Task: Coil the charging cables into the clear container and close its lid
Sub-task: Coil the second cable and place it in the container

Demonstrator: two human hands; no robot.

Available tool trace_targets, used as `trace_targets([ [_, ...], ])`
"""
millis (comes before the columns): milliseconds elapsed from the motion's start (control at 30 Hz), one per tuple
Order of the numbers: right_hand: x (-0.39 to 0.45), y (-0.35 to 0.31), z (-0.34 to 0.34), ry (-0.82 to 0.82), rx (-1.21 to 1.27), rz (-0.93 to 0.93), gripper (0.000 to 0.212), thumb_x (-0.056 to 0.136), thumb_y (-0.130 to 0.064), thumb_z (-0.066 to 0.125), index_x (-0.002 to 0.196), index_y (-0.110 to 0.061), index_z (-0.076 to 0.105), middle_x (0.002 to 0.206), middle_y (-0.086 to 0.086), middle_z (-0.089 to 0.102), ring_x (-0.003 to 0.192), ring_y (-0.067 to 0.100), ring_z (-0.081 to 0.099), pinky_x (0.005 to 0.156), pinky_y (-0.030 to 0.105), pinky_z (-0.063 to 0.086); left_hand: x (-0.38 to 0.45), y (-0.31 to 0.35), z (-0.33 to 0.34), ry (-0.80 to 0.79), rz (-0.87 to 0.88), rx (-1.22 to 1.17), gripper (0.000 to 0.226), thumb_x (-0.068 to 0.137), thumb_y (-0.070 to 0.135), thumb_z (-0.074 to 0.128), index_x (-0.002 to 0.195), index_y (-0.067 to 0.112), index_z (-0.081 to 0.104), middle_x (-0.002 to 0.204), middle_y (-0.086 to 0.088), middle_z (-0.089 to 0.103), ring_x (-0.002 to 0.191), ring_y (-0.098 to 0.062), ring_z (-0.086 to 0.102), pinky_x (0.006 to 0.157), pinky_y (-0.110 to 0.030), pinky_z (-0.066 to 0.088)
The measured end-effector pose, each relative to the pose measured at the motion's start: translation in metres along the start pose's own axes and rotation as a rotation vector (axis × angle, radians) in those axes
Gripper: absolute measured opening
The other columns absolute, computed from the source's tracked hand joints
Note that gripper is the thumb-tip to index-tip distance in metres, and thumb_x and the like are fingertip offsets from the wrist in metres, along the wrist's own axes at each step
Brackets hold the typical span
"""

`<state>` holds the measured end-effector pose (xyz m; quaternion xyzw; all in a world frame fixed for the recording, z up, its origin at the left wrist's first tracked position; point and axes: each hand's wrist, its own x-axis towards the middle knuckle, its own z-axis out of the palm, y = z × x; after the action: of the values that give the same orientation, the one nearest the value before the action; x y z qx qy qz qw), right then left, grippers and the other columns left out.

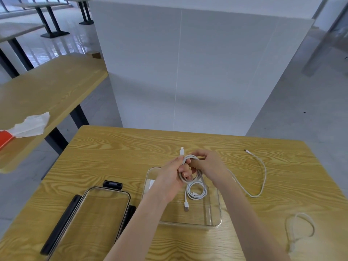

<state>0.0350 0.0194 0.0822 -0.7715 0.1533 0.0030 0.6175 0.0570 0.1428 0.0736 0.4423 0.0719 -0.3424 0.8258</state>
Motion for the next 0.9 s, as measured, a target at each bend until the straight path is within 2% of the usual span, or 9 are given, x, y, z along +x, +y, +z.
trace_targets([
  [233, 0.004, 0.010, 0.001, -0.097, 0.125, -0.136, 0.023, 0.082, 0.003, 0.063, 0.079, -0.017, 0.075, 0.071, 0.007, 0.068, 0.062, 0.018, 0.057, 0.059, 0.022, 0.049, 0.003, 0.006, -0.003, -0.049, 0.017, 0.073, 0.032, 0.100, 0.016, 0.035, 0.077, 0.003, 0.053, 0.047, 0.003, 0.034, 0.046, -0.011, 0.035, 0.057, -0.026, 0.034],
  [333, 0.005, 0.015, 0.002, -0.169, 0.125, -0.075, 0.020, 0.087, -0.003, 0.059, 0.079, -0.015, 0.073, 0.067, 0.000, 0.065, 0.060, 0.010, 0.055, 0.063, 0.021, 0.047, 0.002, 0.007, -0.004, -0.054, 0.020, 0.091, 0.032, 0.100, 0.015, 0.035, 0.078, 0.002, 0.053, 0.047, 0.003, 0.034, 0.047, -0.011, 0.036, 0.057, -0.025, 0.037],
  [400, 0.003, 0.015, 0.001, -0.229, 0.123, -0.025, 0.017, 0.089, -0.011, 0.058, 0.082, -0.015, 0.073, 0.072, 0.002, 0.066, 0.066, 0.012, 0.058, 0.069, 0.025, 0.047, 0.003, 0.007, -0.005, -0.039, -0.005, 0.050, 0.031, 0.099, 0.014, 0.035, 0.077, 0.001, 0.054, 0.046, 0.002, 0.034, 0.045, -0.011, 0.037, 0.056, -0.025, 0.036],
  [433, 0.003, 0.014, -0.001, -0.277, 0.171, 0.011, 0.015, 0.087, -0.013, 0.058, 0.088, -0.013, 0.073, 0.079, 0.007, 0.067, 0.073, 0.015, 0.060, 0.075, 0.029, 0.048, 0.004, 0.008, -0.006, -0.028, -0.029, 0.010, 0.031, 0.099, 0.014, 0.036, 0.077, 0.001, 0.054, 0.047, 0.002, 0.034, 0.045, -0.011, 0.037, 0.056, -0.025, 0.036],
  [533, 0.005, 0.013, -0.010, -0.416, 0.392, 0.150, 0.032, 0.083, -0.013, 0.051, 0.109, -0.002, 0.065, 0.090, 0.015, 0.063, 0.084, 0.023, 0.059, 0.084, 0.037, 0.045, 0.007, 0.012, -0.017, -0.007, -0.103, -0.119, 0.030, 0.099, 0.015, 0.036, 0.078, 0.003, 0.053, 0.048, 0.003, 0.033, 0.044, -0.010, 0.036, 0.054, -0.023, 0.036],
  [633, 0.007, 0.015, -0.015, -0.344, 0.478, 0.225, 0.027, 0.092, -0.011, 0.044, 0.102, -0.002, 0.068, 0.079, 0.011, 0.065, 0.075, 0.022, 0.060, 0.078, 0.036, 0.047, 0.007, 0.013, -0.021, -0.026, -0.132, -0.153, 0.030, 0.099, 0.016, 0.035, 0.078, 0.004, 0.052, 0.048, 0.004, 0.033, 0.043, -0.009, 0.036, 0.051, -0.022, 0.037],
  [700, 0.007, 0.013, -0.015, -0.277, 0.464, 0.234, 0.021, 0.092, -0.006, 0.050, 0.097, -0.005, 0.071, 0.076, 0.009, 0.070, 0.071, 0.019, 0.066, 0.073, 0.033, 0.053, 0.006, 0.012, -0.019, -0.033, -0.137, -0.141, 0.030, 0.100, 0.016, 0.033, 0.078, 0.005, 0.051, 0.048, 0.004, 0.032, 0.042, -0.009, 0.035, 0.051, -0.021, 0.036],
  [767, 0.008, 0.012, -0.015, -0.225, 0.468, 0.256, 0.020, 0.090, -0.002, 0.054, 0.102, -0.007, 0.069, 0.075, 0.008, 0.073, 0.067, 0.016, 0.070, 0.065, 0.028, 0.058, 0.004, 0.012, -0.017, -0.048, -0.146, -0.110, 0.030, 0.100, 0.016, 0.033, 0.077, 0.005, 0.051, 0.047, 0.004, 0.031, 0.041, -0.008, 0.035, 0.047, -0.020, 0.038],
  [900, 0.015, 0.004, -0.015, -0.042, 0.419, 0.224, 0.028, 0.084, -0.004, 0.065, 0.109, -0.017, 0.064, 0.079, 0.011, 0.074, 0.060, 0.016, 0.071, 0.057, 0.026, 0.057, -0.005, 0.003, -0.013, -0.109, -0.238, 0.045, 0.028, 0.099, 0.016, 0.034, 0.079, 0.003, 0.050, 0.051, 0.004, 0.030, 0.043, -0.009, 0.035, 0.046, -0.020, 0.037],
])
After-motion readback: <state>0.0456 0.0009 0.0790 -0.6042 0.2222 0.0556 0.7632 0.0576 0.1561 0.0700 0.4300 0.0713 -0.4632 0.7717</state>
